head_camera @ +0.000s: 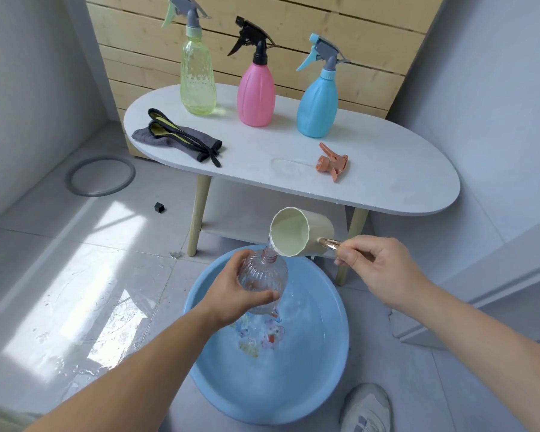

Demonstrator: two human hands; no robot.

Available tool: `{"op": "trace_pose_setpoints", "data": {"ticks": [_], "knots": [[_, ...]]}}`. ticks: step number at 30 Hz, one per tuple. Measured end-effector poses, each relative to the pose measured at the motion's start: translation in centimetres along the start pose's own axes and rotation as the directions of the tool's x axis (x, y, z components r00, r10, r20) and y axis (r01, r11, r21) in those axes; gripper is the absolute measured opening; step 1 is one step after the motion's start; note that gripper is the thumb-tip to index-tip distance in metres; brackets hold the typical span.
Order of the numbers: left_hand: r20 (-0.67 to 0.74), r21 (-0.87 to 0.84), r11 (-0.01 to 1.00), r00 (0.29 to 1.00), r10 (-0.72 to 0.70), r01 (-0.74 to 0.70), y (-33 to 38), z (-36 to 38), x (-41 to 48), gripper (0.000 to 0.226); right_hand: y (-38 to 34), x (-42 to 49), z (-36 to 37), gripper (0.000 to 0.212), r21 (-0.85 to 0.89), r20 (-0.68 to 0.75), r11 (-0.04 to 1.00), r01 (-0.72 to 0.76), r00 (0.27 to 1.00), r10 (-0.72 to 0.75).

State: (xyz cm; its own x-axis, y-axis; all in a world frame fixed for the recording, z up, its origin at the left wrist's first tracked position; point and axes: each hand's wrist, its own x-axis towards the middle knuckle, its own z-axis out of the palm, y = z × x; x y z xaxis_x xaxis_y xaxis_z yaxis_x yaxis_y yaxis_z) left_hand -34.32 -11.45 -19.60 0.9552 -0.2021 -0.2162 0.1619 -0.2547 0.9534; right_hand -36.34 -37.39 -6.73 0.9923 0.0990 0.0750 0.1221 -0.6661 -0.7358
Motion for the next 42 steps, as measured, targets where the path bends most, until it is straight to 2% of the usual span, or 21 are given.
{"op": "trace_pose_setpoints", "data": {"ticks": [4, 12, 16, 21, 25, 29, 38, 42], "knots": [[0.001, -0.003, 1.0, 1.0, 0.0, 0.0, -0.13, -0.05, -0.06, 0.098, 0.05, 0.09, -0.03, 0.023, -0.003, -0.001, 1.0, 0.008, 1.0, -0.008], [-0.003, -0.007, 1.0, 1.0, -0.002, 0.002, -0.27, -0.06, -0.03, 0.088, -0.38, 0.12, -0.37, 0.026, -0.023, -0.009, 0.997, 0.079, 0.997, -0.079], [-0.011, -0.003, 1.0, 1.0, -0.012, 0.012, -0.25, 0.02, 0.02, 0.096, -0.09, 0.26, -0.48, 0.022, -0.045, -0.011, 0.994, 0.101, 0.995, -0.102], [-0.018, -0.005, 1.0, 1.0, -0.019, 0.019, -0.45, -0.02, -0.12, 0.096, 0.04, 0.36, -0.54, 0.023, -0.033, -0.012, 0.991, 0.128, 0.992, -0.128], [-0.018, 0.009, 1.0, 0.999, -0.026, 0.026, -0.6, -0.08, 0.03, 0.104, -0.1, 0.31, -0.56, 0.025, -0.072, -0.006, 0.983, 0.169, 0.985, -0.17], [-0.018, 0.014, 1.0, 0.999, -0.028, 0.028, -0.64, -0.01, 0.05, 0.108, 0.07, 0.35, -0.49, 0.018, -0.106, -0.012, 0.975, 0.193, 0.981, -0.196], [-0.021, 0.031, 0.999, 1.0, -0.023, 0.023, -0.83, 0.04, 0.04, 0.097, 0.0, 0.49, -0.51, 0.021, -0.216, 0.012, 0.94, 0.265, 0.963, -0.269], [-0.027, 0.038, 0.999, 0.999, -0.02, 0.021, -0.76, 0.05, 0.02, 0.101, 0.08, 0.56, -0.48, 0.022, -0.247, 0.023, 0.927, 0.283, 0.958, -0.286]]}}
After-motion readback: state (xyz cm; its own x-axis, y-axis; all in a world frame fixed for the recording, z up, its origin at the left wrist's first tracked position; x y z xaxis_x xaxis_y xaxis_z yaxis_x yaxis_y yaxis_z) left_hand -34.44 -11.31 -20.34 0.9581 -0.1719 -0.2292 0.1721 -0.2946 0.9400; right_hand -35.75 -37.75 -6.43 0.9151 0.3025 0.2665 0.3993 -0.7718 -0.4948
